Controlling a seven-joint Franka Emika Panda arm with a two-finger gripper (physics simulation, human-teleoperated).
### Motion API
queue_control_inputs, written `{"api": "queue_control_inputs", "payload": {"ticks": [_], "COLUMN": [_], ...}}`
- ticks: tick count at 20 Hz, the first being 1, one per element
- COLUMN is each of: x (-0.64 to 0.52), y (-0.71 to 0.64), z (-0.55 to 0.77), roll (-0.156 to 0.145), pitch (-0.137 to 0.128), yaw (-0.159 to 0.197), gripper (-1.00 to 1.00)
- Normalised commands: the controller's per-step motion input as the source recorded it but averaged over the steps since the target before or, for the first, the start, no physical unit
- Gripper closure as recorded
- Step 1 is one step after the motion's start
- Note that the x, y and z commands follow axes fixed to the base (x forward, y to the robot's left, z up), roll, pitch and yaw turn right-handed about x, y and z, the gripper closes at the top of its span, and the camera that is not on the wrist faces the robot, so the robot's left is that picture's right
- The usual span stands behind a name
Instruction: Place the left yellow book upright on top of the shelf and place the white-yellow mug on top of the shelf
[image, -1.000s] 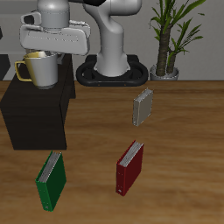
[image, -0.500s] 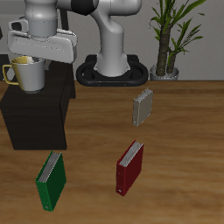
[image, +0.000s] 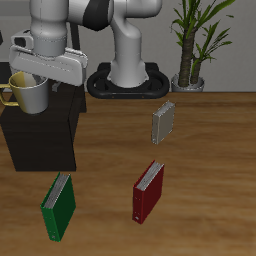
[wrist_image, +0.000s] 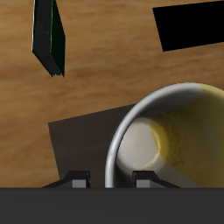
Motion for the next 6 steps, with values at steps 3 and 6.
{"api": "queue_control_inputs", "payload": {"ticks": [3, 6], "x": [-0.07, -0.13], "y": [0.05, 0.20], "z": [0.07, 0.22], "roll": [-0.002, -0.004], "pitch": [-0.036, -0.052], "yaw": [0.022, 0.022], "gripper": [-1.00, -1.00]}}
